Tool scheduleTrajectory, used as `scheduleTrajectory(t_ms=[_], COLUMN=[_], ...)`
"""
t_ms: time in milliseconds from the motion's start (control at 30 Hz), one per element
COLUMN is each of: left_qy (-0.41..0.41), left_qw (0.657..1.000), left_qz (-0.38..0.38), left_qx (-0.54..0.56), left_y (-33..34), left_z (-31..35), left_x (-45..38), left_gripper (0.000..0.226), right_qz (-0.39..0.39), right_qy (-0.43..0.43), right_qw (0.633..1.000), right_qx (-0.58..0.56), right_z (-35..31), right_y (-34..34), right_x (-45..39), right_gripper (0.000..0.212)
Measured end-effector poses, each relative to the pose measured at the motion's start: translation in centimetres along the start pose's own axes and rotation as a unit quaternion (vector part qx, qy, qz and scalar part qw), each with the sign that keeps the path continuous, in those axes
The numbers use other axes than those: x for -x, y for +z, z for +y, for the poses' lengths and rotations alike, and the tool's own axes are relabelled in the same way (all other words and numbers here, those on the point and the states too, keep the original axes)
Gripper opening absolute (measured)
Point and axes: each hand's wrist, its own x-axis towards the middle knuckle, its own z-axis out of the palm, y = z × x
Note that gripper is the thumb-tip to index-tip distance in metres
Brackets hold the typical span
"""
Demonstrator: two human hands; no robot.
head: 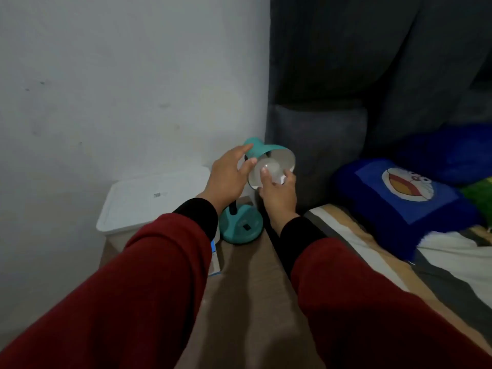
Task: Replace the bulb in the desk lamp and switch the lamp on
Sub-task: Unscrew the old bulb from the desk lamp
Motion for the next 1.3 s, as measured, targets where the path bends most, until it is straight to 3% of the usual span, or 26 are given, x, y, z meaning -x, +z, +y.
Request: scheduleTrajectory(t_ms=[233, 433, 533, 600, 667, 767, 833, 933, 1000, 1133, 1200, 1300], left_qy=[0.027, 0.013, 0.010, 0.004, 0.004, 0.003, -0.004, -0.007, -0.004, -0.010, -0.014, -0.014], left_qw=[1.000, 0.999, 0.999, 0.999, 0.999, 0.999, 0.999, 0.999, 0.999, 0.998, 0.998, 0.998], left_qz=[-0.006, 0.006, -0.001, 0.001, 0.000, 0.000, 0.008, 0.009, 0.006, 0.008, 0.015, 0.005], left_qx=[0.014, 0.032, 0.036, 0.039, 0.041, 0.042, 0.046, 0.046, 0.045, 0.054, 0.054, 0.055], left_y=[0.8, 0.8, 0.8, 0.8, 0.7, 0.7, 0.6, 0.5, 0.6, 0.7, 0.5, 0.5], left_z=[-1.1, -1.2, -1.1, -1.1, -1.2, -1.2, -1.3, -1.3, -1.3, -1.2, -1.3, -1.2], left_x=[-1.2, -1.3, -1.3, -1.3, -1.3, -1.3, -1.3, -1.3, -1.2, -1.1, -1.2, -1.3], left_gripper=[0.039, 0.037, 0.037, 0.037, 0.037, 0.037, 0.037, 0.037, 0.037, 0.037, 0.037, 0.036], right_qz=[-0.006, 0.030, 0.033, 0.030, 0.035, 0.033, 0.030, 0.047, 0.063, 0.046, 0.049, 0.058], right_qy=[0.027, -0.124, -0.180, -0.154, -0.076, 0.060, 0.037, -0.074, -0.054, 0.065, 0.025, -0.038], right_qw=[0.988, 0.989, 0.977, 0.984, 0.996, 0.995, 0.997, 0.996, 0.997, 0.997, 0.998, 0.997], right_qx=[-0.151, 0.072, 0.111, 0.081, 0.016, -0.069, -0.061, 0.033, 0.002, -0.017, -0.020, 0.013], right_z=[-0.5, -0.4, -0.3, 0.0, 0.2, -0.5, -0.9, -0.5, -0.1, -0.5, -0.7, -0.6], right_y=[0.6, -0.1, -0.4, -0.1, 0.4, 1.0, 1.0, 0.4, 0.6, 1.7, 1.4, 0.7], right_x=[-1.2, -0.7, -0.7, -0.5, -0.2, -0.7, -0.8, -0.6, -0.3, -0.4, -0.5, -0.6], right_gripper=[0.054, 0.061, 0.063, 0.070, 0.074, 0.061, 0.053, 0.068, 0.078, 0.067, 0.057, 0.067])
